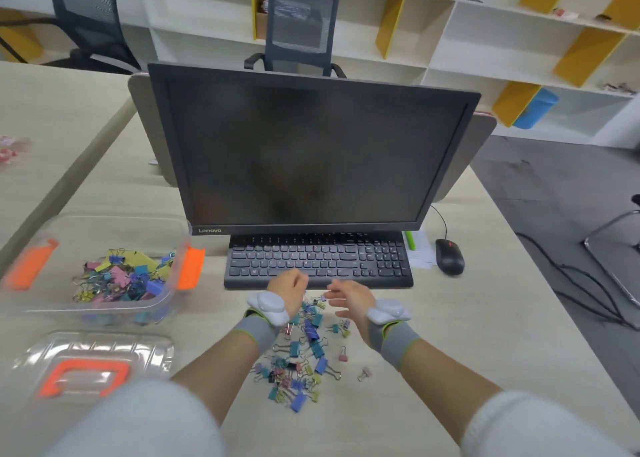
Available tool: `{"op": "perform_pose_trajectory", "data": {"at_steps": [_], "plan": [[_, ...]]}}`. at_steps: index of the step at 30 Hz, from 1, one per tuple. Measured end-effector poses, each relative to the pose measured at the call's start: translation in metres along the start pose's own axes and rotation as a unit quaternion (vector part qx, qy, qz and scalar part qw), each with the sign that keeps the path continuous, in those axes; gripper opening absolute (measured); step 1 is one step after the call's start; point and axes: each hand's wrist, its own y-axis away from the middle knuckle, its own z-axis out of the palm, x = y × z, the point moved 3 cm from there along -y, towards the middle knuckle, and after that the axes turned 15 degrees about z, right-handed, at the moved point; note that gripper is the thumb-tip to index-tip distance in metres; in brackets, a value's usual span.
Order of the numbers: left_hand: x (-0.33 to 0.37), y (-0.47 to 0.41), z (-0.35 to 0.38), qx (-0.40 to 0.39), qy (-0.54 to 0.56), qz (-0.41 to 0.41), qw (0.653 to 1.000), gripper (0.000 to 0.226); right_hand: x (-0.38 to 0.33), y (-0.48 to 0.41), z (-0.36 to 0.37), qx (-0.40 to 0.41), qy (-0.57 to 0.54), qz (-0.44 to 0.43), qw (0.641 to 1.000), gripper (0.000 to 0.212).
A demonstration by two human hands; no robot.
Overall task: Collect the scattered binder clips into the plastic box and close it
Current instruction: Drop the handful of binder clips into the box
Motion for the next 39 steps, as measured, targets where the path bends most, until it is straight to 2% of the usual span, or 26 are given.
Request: {"op": "perform_pose_trajectory", "data": {"at_steps": [3,8,12,15,19,24,29,33,36,39], "plan": [[-0.004,0.006,0.013,-0.023,-0.029,0.007,0.999,0.027,0.019,-0.009,-0.007,0.027,0.062,-0.027,0.997,0.027],[-0.014,0.015,0.032,-0.07,-0.164,0.044,0.983,0.045,0.041,-0.019,-0.02,0.065,0.207,-0.061,0.974,0.033],[-0.027,0.02,0.052,-0.14,-0.216,0.049,0.965,0.053,0.055,-0.028,-0.019,0.08,0.326,-0.076,0.939,0.044],[-0.038,0.025,0.066,-0.184,-0.244,0.052,0.951,0.054,0.065,-0.029,-0.013,0.057,0.341,-0.08,0.935,0.048],[-0.042,0.024,0.074,-0.169,-0.247,0.079,0.951,0.051,0.073,-0.033,-0.01,0.069,0.409,-0.115,0.903,0.049],[-0.041,0.022,0.078,-0.147,-0.207,0.115,0.96,0.045,0.075,-0.036,-0.012,0.059,0.36,-0.145,0.92,0.045],[-0.042,0.021,0.074,-0.126,-0.2,0.125,0.964,0.047,0.078,-0.038,-0.017,0.088,0.371,-0.166,0.909,0.047],[-0.045,0.026,0.067,-0.092,-0.207,0.138,0.964,0.055,0.085,-0.042,-0.015,0.114,0.397,-0.208,0.887,0.073],[-0.052,0.031,0.066,-0.13,-0.251,0.134,0.95,0.069,0.092,-0.045,-0.012,0.116,0.45,-0.212,0.859,0.094],[-0.06,0.034,0.067,-0.187,-0.273,0.134,0.934,0.076,0.096,-0.049,-0.006,0.126,0.505,-0.23,0.822,0.096]]}}
